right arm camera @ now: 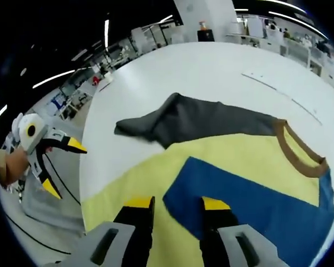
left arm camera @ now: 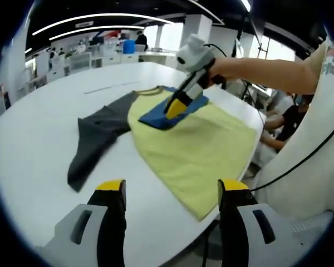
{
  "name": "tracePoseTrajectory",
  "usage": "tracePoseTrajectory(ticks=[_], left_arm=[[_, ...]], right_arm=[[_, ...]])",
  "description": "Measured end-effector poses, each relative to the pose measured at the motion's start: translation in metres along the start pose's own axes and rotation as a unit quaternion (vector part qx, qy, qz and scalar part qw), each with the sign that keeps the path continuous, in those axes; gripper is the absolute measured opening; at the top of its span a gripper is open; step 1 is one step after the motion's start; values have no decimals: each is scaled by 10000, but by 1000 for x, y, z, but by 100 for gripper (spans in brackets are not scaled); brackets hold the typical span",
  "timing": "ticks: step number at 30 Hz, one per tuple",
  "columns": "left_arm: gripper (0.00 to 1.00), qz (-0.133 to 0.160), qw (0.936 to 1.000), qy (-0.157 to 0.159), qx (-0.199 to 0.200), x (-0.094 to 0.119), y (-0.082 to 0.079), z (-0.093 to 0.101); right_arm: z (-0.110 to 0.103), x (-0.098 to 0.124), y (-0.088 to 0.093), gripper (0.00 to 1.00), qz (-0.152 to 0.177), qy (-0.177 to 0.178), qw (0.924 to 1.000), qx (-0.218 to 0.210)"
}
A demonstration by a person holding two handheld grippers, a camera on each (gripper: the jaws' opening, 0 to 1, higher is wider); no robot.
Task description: Fold the garment on the visible template until the final outline fits inside the template.
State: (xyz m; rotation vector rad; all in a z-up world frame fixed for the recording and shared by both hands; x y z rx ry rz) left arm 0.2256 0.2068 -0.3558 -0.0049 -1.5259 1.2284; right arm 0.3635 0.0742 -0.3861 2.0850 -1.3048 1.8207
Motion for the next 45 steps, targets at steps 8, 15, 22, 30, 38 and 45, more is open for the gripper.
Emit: tracePoseTrajectory(ticks=[8, 15, 22, 30, 38, 45], left_arm=[[64, -2, 10000, -3, -36, 0, -6, 8], [64, 5, 10000, -8, -47, 1, -9, 12], [64, 3, 10000, -10, -71, 1, -12, 13], [65, 1, 10000, -4, -90, -1, -14, 13], [65, -2, 9999, 21, -125, -4, -18, 14], [65, -3, 9999, 14, -138, -7, -21, 12]], right_arm=[[11, 14, 6, 48, 311, 271, 9991, -15], [15, 26, 17, 47, 569, 397, 9975, -162], [19, 40, 36, 48, 771, 449, 9954, -343], [21, 60, 61, 51, 944, 615, 9923, -509], [26, 79, 79, 57, 1131, 770, 9880, -712], [23, 91, 89, 59, 1251, 867, 9857, -727]])
Point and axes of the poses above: the point that each gripper's makers call its tool centre point, and the gripper's own axes: x roughly backward along the fingers, z roughly to its right, y roughly out of its underside, the point moved 1 cm from there along x, roughly backward along the fingers, and after that the axes turned 9 degrees about -z, right-handed, at the moved point
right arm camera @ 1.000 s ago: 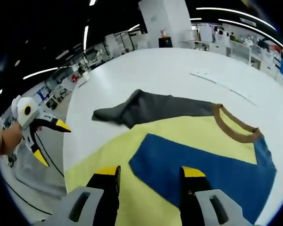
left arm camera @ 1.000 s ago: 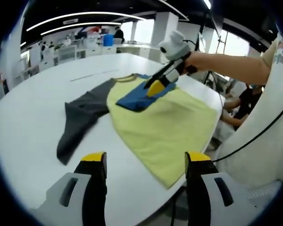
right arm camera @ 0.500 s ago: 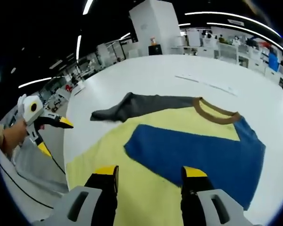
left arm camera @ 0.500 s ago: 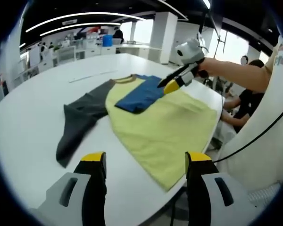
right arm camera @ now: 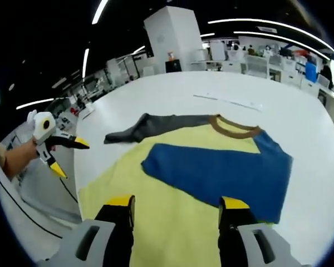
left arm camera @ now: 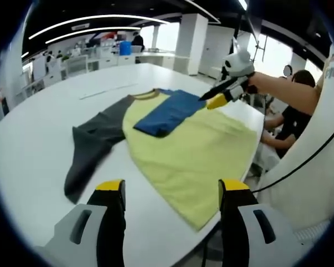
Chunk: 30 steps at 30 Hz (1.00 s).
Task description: Fold the garment on the visible template until the final outline fits inside the template.
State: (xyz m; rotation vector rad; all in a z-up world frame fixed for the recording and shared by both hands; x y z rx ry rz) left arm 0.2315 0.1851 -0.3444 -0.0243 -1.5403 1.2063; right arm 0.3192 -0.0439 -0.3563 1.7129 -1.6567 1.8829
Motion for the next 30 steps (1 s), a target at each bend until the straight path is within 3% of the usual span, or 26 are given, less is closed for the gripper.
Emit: tracePoseTrajectory(ticks=[16, 30], left_arm=[[64, -142, 9993, -316, 139, -2, 8, -23], [61, -266, 9944, -922, 449, -1, 24, -66]], right_arm=[[2, 29, 24, 59, 103, 66, 9999, -62], [18, 44, 50, 59, 64, 230, 9992, -314]])
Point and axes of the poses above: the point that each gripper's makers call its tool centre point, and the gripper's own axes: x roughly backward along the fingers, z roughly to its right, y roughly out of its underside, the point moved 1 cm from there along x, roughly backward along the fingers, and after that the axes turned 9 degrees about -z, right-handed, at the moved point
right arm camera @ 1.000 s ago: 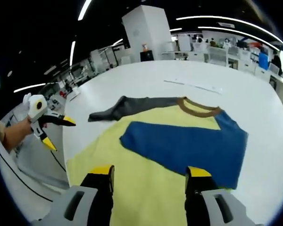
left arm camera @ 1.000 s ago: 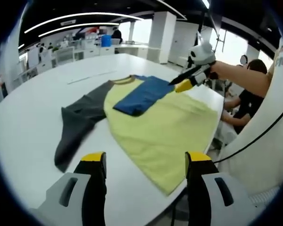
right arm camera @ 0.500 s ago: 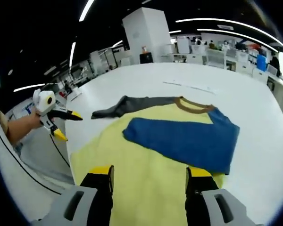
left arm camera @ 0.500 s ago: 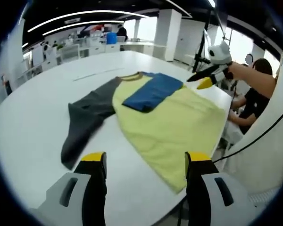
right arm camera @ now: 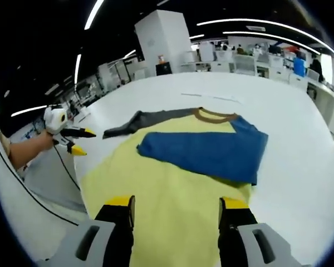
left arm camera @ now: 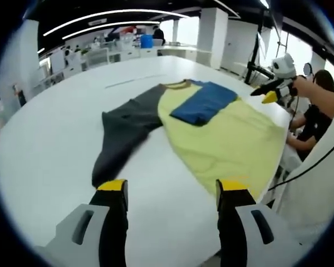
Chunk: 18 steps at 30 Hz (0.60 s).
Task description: Fold the garment on the visible template until the final outline fits inside the template.
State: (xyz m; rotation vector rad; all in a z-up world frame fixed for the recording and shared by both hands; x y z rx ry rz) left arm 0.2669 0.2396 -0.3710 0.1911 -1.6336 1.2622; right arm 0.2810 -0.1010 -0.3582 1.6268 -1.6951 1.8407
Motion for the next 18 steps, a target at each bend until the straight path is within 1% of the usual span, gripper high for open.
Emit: tracePoseTrajectory(ticks=[3, 8, 12, 18], left_arm=[[59, 38, 9998, -127, 159, 1, 1, -10], [58, 46, 9993, -270, 267, 1, 3, -22], [57, 72, 9984, -402, 379, 2, 5, -29], [55, 62, 9973, -515, 516, -1, 9, -40]], right_arm=[[4, 3, 3, 59, 13, 26, 10000, -56], [9, 5, 6, 58, 29, 55, 9999, -126], [10, 9, 6, 58, 64, 65, 9998, -154], [12, 15, 11, 58, 85, 78, 9998, -181]])
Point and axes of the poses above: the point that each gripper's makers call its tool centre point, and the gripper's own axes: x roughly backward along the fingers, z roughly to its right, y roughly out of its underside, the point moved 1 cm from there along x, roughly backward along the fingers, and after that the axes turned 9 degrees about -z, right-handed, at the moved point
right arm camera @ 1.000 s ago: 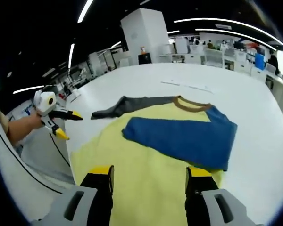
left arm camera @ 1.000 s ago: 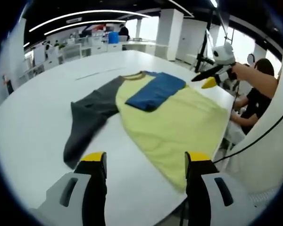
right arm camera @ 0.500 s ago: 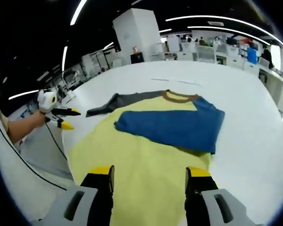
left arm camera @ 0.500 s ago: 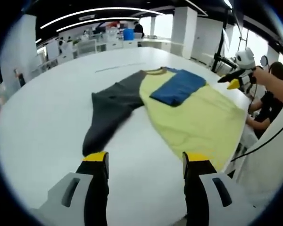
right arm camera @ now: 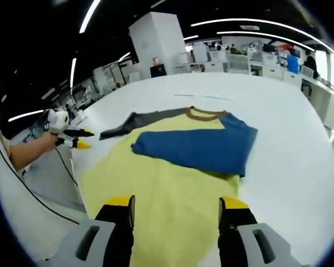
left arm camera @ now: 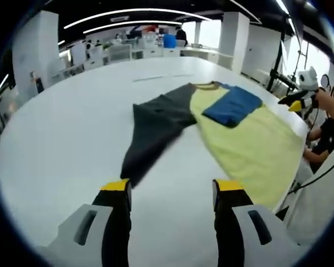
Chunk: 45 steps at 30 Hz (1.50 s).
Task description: Fold the garment on the visible template until the final outline fits inside the template.
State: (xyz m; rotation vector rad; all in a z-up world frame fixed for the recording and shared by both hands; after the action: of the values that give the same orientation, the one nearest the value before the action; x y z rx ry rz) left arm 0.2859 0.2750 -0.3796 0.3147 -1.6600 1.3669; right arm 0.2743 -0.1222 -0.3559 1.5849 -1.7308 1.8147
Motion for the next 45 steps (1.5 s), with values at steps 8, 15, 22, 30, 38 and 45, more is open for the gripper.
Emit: tracePoseTrajectory(ticks=[8, 15, 22, 30, 38, 45], left_arm=[[49, -121, 9997, -160, 124, -8, 10, -12], [42, -59, 9986, -235, 473, -10, 11, -23], [37, -20, 9963, -334, 796, -12, 13, -34], [31, 51, 9948, -316, 966, -14, 9, -37], [23, 30, 9940, -416, 1013, -18, 7, -44], [15, -43, 9937, -454, 1024, -22, 8, -47]], right_arm=[[7, 9, 9, 58, 10, 86, 9999, -87], [14, 15, 14, 58, 33, 163, 9997, -203], [18, 17, 16, 58, 42, 214, 9995, -246], [17, 16, 19, 58, 26, 215, 9994, -255], [18, 17, 21, 58, -8, 216, 9994, -279], [18, 20, 19, 58, 37, 215, 9994, -277]])
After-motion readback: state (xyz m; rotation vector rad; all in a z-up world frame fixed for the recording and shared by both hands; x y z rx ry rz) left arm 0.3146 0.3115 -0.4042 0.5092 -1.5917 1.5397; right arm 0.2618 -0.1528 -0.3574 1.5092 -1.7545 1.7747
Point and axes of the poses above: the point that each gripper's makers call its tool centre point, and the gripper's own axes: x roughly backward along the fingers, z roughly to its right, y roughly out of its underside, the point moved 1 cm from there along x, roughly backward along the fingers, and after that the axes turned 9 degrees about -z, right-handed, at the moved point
